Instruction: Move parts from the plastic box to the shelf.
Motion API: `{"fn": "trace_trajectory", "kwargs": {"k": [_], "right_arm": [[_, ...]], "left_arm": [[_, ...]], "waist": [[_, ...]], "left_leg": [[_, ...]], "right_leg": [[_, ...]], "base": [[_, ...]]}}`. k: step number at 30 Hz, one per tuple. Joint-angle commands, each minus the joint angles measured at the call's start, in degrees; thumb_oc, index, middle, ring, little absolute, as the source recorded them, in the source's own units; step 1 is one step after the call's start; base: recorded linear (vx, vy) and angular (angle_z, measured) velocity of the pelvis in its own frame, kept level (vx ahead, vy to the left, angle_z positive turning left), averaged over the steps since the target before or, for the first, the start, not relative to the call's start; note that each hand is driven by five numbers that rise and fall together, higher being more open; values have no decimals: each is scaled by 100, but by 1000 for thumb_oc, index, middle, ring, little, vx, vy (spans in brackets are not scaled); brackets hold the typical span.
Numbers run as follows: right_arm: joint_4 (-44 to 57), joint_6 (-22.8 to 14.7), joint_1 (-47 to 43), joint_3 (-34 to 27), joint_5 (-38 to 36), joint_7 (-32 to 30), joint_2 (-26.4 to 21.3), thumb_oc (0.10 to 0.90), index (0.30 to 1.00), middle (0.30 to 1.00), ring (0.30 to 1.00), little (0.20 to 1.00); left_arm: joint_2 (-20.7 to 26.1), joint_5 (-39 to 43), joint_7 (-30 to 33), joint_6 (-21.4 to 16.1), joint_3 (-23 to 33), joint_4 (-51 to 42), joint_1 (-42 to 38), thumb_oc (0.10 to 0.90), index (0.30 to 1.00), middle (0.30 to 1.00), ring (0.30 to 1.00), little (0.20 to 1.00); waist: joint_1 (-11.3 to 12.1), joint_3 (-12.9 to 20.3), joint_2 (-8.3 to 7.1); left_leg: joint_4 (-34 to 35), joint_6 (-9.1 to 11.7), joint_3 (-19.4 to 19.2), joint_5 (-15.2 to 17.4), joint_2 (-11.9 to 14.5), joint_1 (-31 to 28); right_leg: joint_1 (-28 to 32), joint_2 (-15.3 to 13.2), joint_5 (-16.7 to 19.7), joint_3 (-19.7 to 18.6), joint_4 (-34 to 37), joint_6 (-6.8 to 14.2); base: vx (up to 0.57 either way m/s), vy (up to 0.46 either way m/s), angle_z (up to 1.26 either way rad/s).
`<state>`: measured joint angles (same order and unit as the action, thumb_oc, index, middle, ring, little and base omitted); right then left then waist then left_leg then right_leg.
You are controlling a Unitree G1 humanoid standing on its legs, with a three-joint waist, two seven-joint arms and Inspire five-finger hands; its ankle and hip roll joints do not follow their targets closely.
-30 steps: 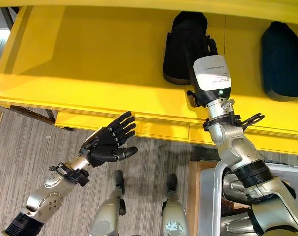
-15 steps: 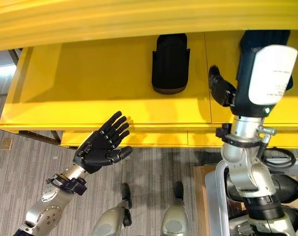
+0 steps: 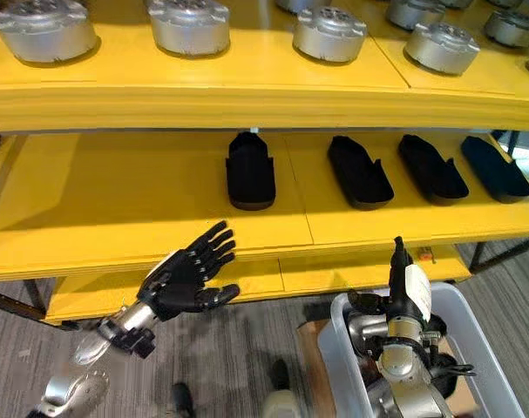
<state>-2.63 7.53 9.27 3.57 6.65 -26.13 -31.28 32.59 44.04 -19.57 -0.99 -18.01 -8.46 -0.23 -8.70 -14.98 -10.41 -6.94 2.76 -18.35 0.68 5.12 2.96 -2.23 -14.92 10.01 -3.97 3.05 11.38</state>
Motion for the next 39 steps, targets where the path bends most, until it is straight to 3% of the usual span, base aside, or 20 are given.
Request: {"fn": "trace_trajectory", "kwargs": {"k": [1,2,5,7,8,13,16,19,22,23,24,25,26,35,39], "right_arm": [[202,-340,-596,-480,85,-105,-560,900,1000,1000,1000,1000],[253,-417,-533,-424,203,-62,-476,900,1000,1000,1000,1000],[288,-430,-453,-439,308,-101,-507,900,1000,1000,1000,1000],[249,-376,-550,-393,360,-112,-538,900,1000,1000,1000,1000],[177,-184,-687,-353,424,-59,-575,900,1000,1000,1000,1000],[245,23,-706,-383,545,-26,-778,900,1000,1000,1000,1000],[451,20,-585,-528,696,71,-1048,900,1000,1000,1000,1000],[482,-33,-653,-489,807,47,-1146,900,1000,1000,1000,1000],[404,10,-951,-275,959,126,-1252,900,1000,1000,1000,1000],[337,-25,-1149,-109,995,196,-1282,900,1000,1000,1000,1000],[321,-30,-1196,-69,994,205,-1288,900,1000,1000,1000,1000],[221,-133,-1378,103,1082,241,-1272,900,1000,1000,1000,1000],[188,-158,-1435,146,1128,235,-1254,900,1000,1000,1000,1000],[129,-232,-1428,331,1206,55,-941,900,1000,1000,1000,1000],[167,-365,-1511,468,1316,101,-854,900,1000,1000,1000,1000]], "left_arm": [[-169,-166,149,-497,925,-550,578,900,1000,1000,1000,1000],[-118,-56,281,-621,1108,-566,748,900,1000,1000,1000,1000],[-135,118,248,-753,1133,-527,784,900,1000,1000,1000,1000],[-157,153,262,-799,1110,-505,726,900,1000,1000,1000,1000],[-183,333,202,-769,1094,-441,622,900,1000,1000,1000,1000],[-350,480,12,-767,1051,-423,481,900,1000,1000,1000,1000],[-523,521,-116,-588,939,-545,415,900,1000,1000,1000,1000],[-539,557,-168,-516,839,-500,403,900,1000,1000,1000,1000],[-564,591,-127,-536,724,-468,374,900,1000,1000,1000,1000],[-591,578,-43,-577,685,-474,393,900,1000,1000,1000,1000],[-598,573,-30,-583,686,-480,400,900,1000,1000,1000,1000],[-635,524,75,-639,656,-502,465,900,1000,1000,1000,1000],[-648,492,79,-591,649,-508,474,900,1000,1000,1000,1000],[-582,519,-16,-414,374,-381,322,900,1000,1000,1000,1000],[-603,387,79,-594,318,-364,238,900,1000,1000,1000,1000]], "waist": [[268,-136,395],[332,-149,449],[448,-75,553],[507,-71,573],[551,-88,504],[478,-55,508],[289,-6,596],[193,18,647],[164,28,733],[200,36,778],[215,40,792],[256,41,842],[243,63,869],[-52,225,1101],[-89,195,1169]], "left_leg": [[469,-194,-457,627,242,-848],[505,-285,-597,445,400,-752],[363,-281,-654,221,653,-445],[227,-197,-689,131,790,-238],[-62,-64,-694,66,935,103],[222,255,-712,-339,1086,102],[715,440,-601,-660,1151,-119],[800,468,-530,-686,1172,-263],[855,417,-244,-749,1142,-368],[873,412,113,-707,1051,-426],[881,407,181,-713,1037,-429],[893,378,574,-628,919,-536],[909,366,617,-598,899,-604],[1194,357,216,-464,750,-992],[1194,349,-7,-441,722,-992]], "right_leg": [[16,185,93,1247,195,285],[46,33,-252,1521,-696,101],[247,-96,-760,1719,-1516,-187],[405,-77,-1044,1763,-1563,-293],[706,82,-1266,1780,-1261,-277],[948,368,-1247,1743,-737,-348],[899,527,-1246,1633,-589,-491],[836,609,-1283,1561,-651,-588],[721,715,-1221,1324,-696,-698],[690,759,-1200,1099,-686,-711],[669,774,-1176,1043,-680,-715],[656,810,-1167,799,-680,-718],[648,822,-1160,750,-670,-729],[572,786,-1006,824,-495,-625],[405,798,-1004,1029,-554,-651]], "base": [[-426,-23,-266],[-377,-60,-272],[-283,-145,-77],[-168,-222,-49],[-160,-359,-50],[-100,-226,-33],[-91,-201,-17],[3,-132,-40],[24,-38,-56],[22,-6,-83],[121,17,-101],[117,17,-94],[173,49,-76],[64,31,-32],[-28,-49,-46]]}}
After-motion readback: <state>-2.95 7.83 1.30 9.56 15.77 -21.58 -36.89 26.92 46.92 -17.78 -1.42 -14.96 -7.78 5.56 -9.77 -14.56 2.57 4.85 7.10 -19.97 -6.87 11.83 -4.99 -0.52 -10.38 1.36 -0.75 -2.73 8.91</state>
